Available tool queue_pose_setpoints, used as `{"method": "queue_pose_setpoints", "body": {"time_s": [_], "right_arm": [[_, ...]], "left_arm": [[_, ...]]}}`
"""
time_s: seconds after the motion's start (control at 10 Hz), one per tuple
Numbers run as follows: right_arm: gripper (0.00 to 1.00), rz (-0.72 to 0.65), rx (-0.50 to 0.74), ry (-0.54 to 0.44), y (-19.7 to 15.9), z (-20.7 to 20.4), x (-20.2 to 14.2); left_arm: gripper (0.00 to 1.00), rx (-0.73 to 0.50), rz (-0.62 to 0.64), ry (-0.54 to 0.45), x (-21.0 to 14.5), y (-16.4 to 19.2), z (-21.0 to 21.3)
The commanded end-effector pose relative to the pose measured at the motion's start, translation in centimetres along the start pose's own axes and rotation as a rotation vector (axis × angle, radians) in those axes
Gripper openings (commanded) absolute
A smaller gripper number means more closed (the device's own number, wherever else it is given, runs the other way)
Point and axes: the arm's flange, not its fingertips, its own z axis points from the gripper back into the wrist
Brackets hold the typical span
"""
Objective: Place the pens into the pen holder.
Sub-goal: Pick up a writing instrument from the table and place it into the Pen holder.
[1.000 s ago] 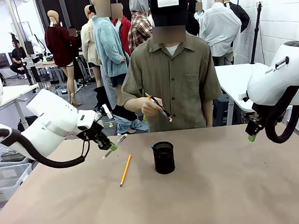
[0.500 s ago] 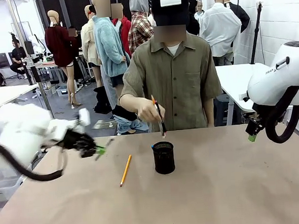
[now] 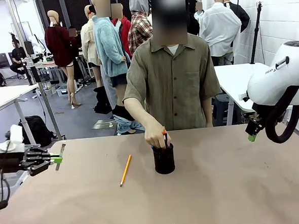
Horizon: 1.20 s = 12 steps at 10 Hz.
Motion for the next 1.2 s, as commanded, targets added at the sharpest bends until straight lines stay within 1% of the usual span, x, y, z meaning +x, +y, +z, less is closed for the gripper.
{"method": "queue_pose_setpoints", "body": {"time_s": [0.0,0.1,0.2,0.4,0.5,0.6,0.8,0.9,1.1], "right_arm": [[0.97,0.014,-0.008,0.000,0.0,-0.2,-0.2],[0.97,0.014,-0.008,0.000,0.0,-0.2,-0.2],[0.97,0.014,-0.008,0.000,0.0,-0.2,-0.2],[0.97,0.014,-0.008,0.000,0.0,-0.2,-0.2],[0.97,0.014,-0.008,0.000,0.0,-0.2,-0.2],[0.97,0.014,-0.008,0.000,0.0,-0.2,-0.2],[0.97,0.014,-0.008,0.000,0.0,-0.2,-0.2],[0.97,0.014,-0.008,0.000,0.0,-0.2,-0.2],[0.97,0.014,-0.008,0.000,0.0,-0.2,-0.2]], "left_arm": [[0.00,-0.036,-0.019,-0.133,-0.6,-2.4,-1.3],[0.00,-0.030,-0.024,-0.177,0.9,-1.9,-2.9],[0.00,-0.045,-0.059,-0.201,3.0,-1.1,-4.9],[0.00,-0.094,-0.116,-0.251,7.9,-0.2,-9.6],[0.00,-0.150,-0.157,-0.279,10.1,0.2,-12.1],[0.00,-0.205,-0.166,-0.275,12.2,0.8,-14.7],[0.00,-0.271,-0.135,-0.314,15.9,2.6,-20.0],[0.00,-0.323,-0.141,-0.314,17.2,3.2,-22.9],[0.00,-0.418,-0.147,-0.276,18.9,2.8,-27.9]]}}
